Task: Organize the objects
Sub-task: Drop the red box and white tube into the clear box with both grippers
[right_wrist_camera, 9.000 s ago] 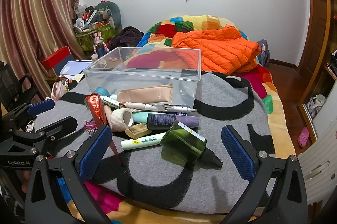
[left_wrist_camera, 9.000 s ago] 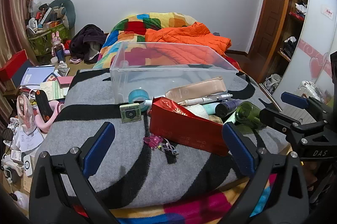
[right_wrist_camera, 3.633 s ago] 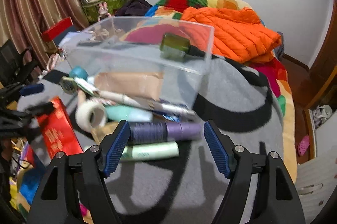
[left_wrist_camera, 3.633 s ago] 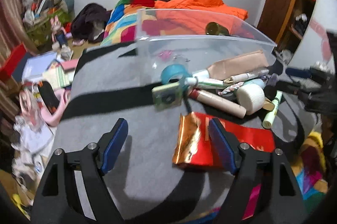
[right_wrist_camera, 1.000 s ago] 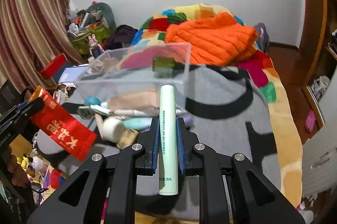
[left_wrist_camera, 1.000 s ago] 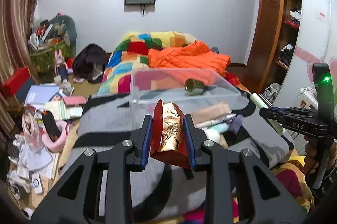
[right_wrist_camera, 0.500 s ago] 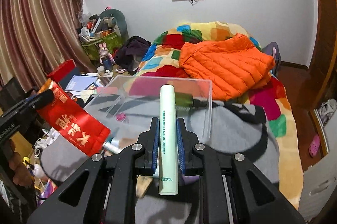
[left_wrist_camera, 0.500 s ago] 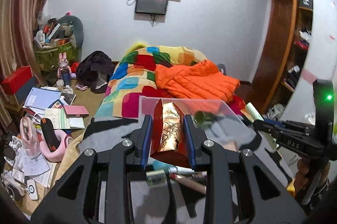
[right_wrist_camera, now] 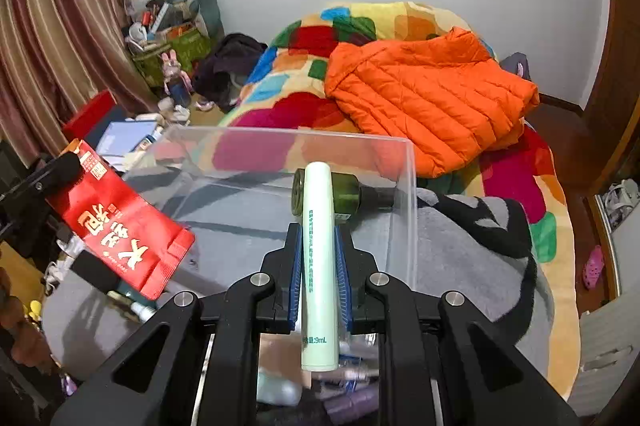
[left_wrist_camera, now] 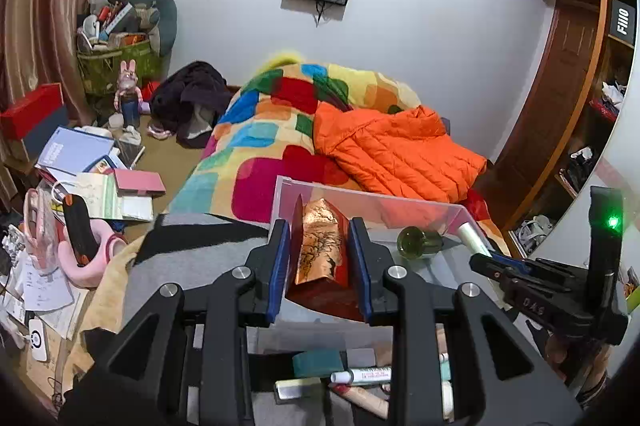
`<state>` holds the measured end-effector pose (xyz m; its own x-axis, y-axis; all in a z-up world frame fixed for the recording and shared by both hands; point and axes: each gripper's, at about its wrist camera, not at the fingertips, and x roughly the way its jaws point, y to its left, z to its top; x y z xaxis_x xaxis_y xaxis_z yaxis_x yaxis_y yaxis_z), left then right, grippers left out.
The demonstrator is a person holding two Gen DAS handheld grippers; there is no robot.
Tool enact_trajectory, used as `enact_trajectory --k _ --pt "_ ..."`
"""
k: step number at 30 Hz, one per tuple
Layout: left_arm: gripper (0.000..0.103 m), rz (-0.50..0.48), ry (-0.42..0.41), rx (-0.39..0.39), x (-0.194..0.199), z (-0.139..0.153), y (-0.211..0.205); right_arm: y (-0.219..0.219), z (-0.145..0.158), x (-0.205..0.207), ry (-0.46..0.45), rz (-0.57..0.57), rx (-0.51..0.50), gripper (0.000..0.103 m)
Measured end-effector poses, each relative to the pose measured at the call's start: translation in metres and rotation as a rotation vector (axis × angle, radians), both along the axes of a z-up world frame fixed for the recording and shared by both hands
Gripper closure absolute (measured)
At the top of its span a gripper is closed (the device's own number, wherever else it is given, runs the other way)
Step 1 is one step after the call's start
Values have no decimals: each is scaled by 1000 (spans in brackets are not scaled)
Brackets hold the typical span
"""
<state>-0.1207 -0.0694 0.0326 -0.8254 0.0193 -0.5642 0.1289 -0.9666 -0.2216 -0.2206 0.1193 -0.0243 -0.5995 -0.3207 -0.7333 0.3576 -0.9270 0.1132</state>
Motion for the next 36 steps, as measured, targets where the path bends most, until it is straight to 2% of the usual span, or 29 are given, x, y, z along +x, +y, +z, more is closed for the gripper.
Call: enact_trajectory --k 4,9,13,17,19,21,23,28,36 --pt "74 -14 -54 -5 -13 -12 4 -8 -9 -10 -32 15 14 89" --pt "74 -54 -124 -52 -18 -29 16 -18 -12 -7 -42 58 37 89" --pt "74 -84 -128 -84 -11 -29 25 -19 -7 1 -35 79 33 88" --pt "73 -110 -117 -123 0 -22 29 -16 5 15 -9 95 15 78" --pt "69 -117 -115 -136 5 -20 28 -14 11 23 6 99 3 74" --pt "57 -118 -114 -144 10 -18 26 -11 16 32 18 108 -13 70" --pt "51 -119 -116 -152 18 -18 23 -6 20 41 25 115 -26 67" --pt "45 -119 -135 -163 32 -23 17 0 23 65 48 130 -32 62" --pt "37 -122 -213 -198 49 -51 13 -9 8 96 4 184 -47 59"
